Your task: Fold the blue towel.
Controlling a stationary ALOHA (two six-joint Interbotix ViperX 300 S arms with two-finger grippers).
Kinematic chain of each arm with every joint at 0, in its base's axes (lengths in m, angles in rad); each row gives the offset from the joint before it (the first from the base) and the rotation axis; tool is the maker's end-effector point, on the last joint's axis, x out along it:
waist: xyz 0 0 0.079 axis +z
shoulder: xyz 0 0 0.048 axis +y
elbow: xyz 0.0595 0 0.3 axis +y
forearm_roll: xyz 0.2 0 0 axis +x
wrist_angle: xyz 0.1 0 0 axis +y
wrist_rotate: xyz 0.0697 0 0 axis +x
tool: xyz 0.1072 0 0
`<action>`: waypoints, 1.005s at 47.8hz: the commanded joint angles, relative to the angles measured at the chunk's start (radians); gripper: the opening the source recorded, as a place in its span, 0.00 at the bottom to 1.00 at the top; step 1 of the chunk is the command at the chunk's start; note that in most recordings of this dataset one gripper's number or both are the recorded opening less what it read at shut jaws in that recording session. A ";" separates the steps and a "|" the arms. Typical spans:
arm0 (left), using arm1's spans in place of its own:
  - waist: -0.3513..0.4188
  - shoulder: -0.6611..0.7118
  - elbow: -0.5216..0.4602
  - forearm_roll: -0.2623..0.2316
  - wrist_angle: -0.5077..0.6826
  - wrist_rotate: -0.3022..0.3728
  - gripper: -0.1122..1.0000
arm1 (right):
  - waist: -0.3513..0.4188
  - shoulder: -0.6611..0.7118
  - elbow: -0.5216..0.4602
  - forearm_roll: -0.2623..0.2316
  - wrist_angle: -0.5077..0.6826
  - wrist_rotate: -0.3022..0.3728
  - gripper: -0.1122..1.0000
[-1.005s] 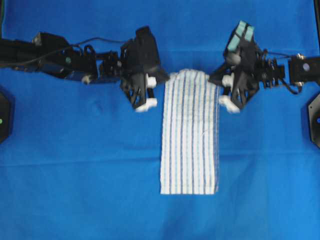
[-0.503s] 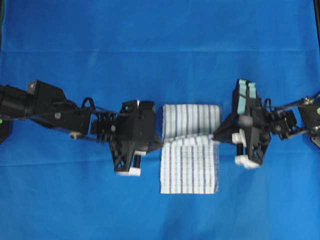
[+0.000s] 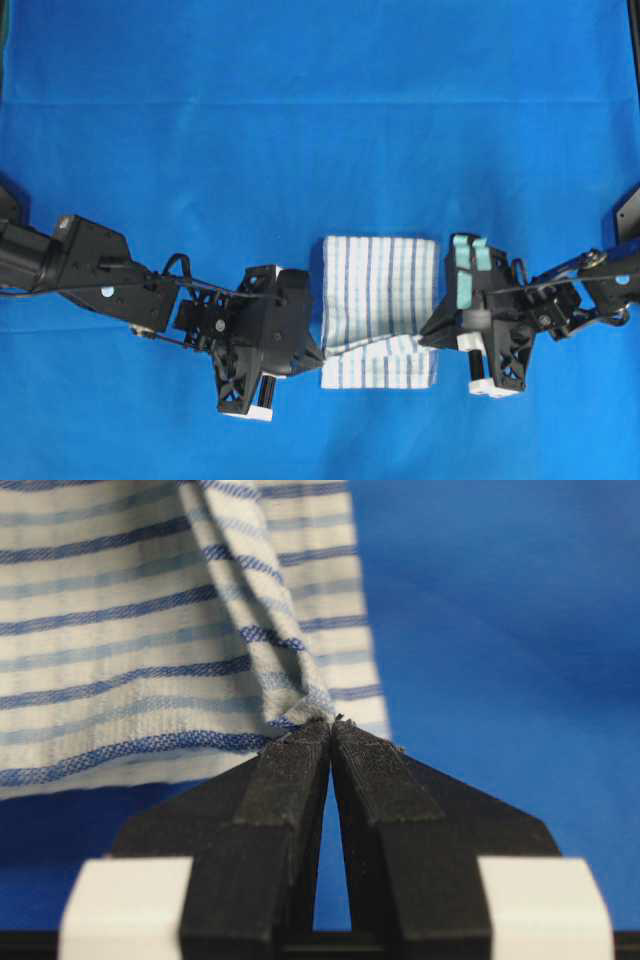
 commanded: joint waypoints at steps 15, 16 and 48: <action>0.002 0.023 -0.021 -0.002 0.011 0.008 0.11 | 0.028 0.029 -0.044 0.003 0.028 -0.002 0.15; 0.003 0.028 -0.021 -0.002 0.011 0.008 0.11 | 0.029 0.031 -0.044 0.003 0.028 -0.002 0.15; 0.025 -0.029 -0.009 0.000 0.063 0.012 0.74 | 0.041 -0.015 -0.109 0.026 0.121 0.003 0.60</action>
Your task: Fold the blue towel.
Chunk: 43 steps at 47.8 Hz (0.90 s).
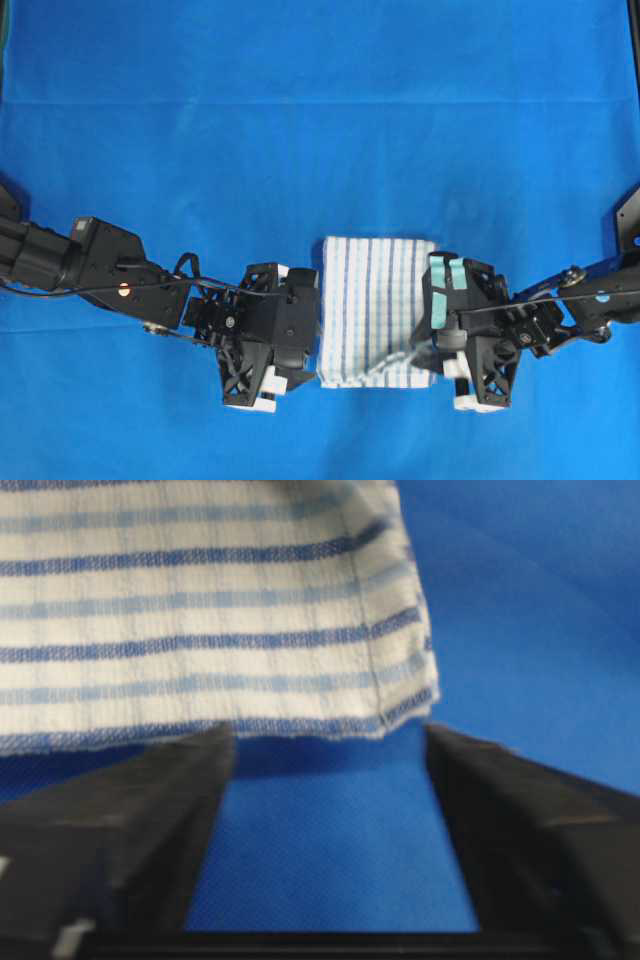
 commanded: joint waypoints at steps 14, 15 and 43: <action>0.021 -0.287 0.071 0.003 0.101 0.032 0.82 | 0.006 -0.290 -0.021 -0.066 0.236 -0.011 0.59; 0.025 -0.302 0.078 0.003 0.101 0.034 0.82 | 0.006 -0.308 -0.020 -0.077 0.249 -0.009 0.59; 0.149 -0.822 0.339 0.008 0.031 0.153 0.82 | -0.028 -0.804 0.075 -0.362 0.396 -0.008 0.59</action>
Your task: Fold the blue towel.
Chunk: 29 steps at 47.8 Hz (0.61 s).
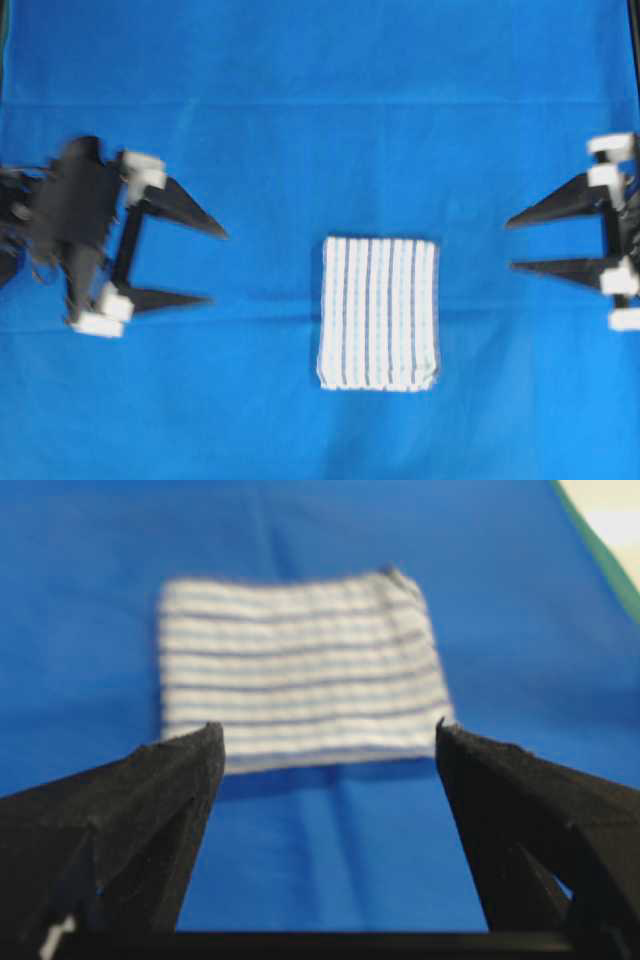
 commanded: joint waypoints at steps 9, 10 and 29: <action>0.058 -0.210 0.089 0.002 -0.029 0.014 0.82 | -0.017 -0.158 0.058 -0.064 0.009 0.006 0.59; 0.061 -0.225 0.098 0.003 -0.029 0.015 0.82 | -0.018 -0.167 0.064 -0.066 0.009 0.006 0.59; 0.144 -0.502 0.336 0.002 -0.095 0.014 0.81 | -0.066 -0.331 0.227 -0.080 -0.029 0.009 0.59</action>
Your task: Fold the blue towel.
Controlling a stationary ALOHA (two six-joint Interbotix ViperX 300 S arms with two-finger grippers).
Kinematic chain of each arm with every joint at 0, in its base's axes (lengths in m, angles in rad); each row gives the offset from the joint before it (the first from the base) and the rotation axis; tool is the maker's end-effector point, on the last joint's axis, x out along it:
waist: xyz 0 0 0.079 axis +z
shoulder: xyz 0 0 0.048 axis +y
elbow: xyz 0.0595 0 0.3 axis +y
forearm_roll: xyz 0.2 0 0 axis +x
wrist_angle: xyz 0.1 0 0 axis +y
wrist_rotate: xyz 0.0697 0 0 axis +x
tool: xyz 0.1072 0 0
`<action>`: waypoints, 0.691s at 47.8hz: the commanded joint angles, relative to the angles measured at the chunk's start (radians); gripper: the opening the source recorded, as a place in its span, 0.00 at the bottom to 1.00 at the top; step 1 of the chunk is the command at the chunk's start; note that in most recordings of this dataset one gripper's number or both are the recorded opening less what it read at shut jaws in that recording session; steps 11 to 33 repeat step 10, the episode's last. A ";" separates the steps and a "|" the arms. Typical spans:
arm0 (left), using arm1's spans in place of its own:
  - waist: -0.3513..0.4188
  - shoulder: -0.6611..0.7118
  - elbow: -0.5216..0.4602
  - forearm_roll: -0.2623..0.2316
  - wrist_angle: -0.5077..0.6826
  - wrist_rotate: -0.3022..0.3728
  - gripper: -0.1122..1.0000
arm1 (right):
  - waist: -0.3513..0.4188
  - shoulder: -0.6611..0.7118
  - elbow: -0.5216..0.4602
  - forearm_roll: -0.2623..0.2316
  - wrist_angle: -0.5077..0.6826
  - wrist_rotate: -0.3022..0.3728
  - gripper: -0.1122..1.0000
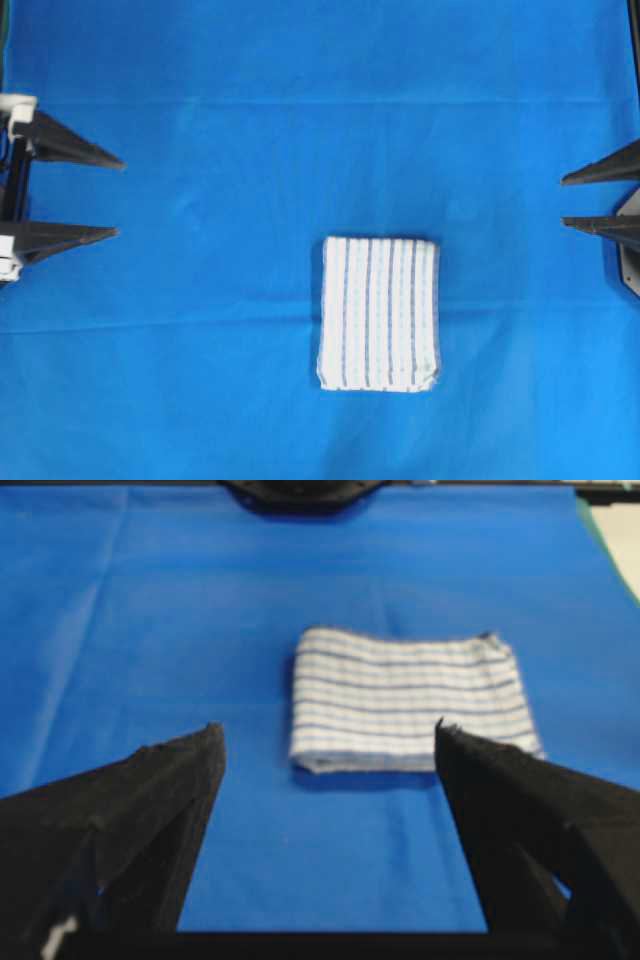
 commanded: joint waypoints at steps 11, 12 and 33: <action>0.014 -0.130 0.107 -0.002 -0.044 -0.002 0.82 | -0.080 -0.049 0.114 -0.003 -0.160 0.017 0.59; 0.014 -0.130 0.107 -0.002 -0.044 -0.002 0.82 | -0.080 -0.049 0.114 -0.003 -0.160 0.017 0.59; 0.014 -0.130 0.107 -0.002 -0.044 -0.002 0.82 | -0.080 -0.049 0.114 -0.003 -0.160 0.017 0.59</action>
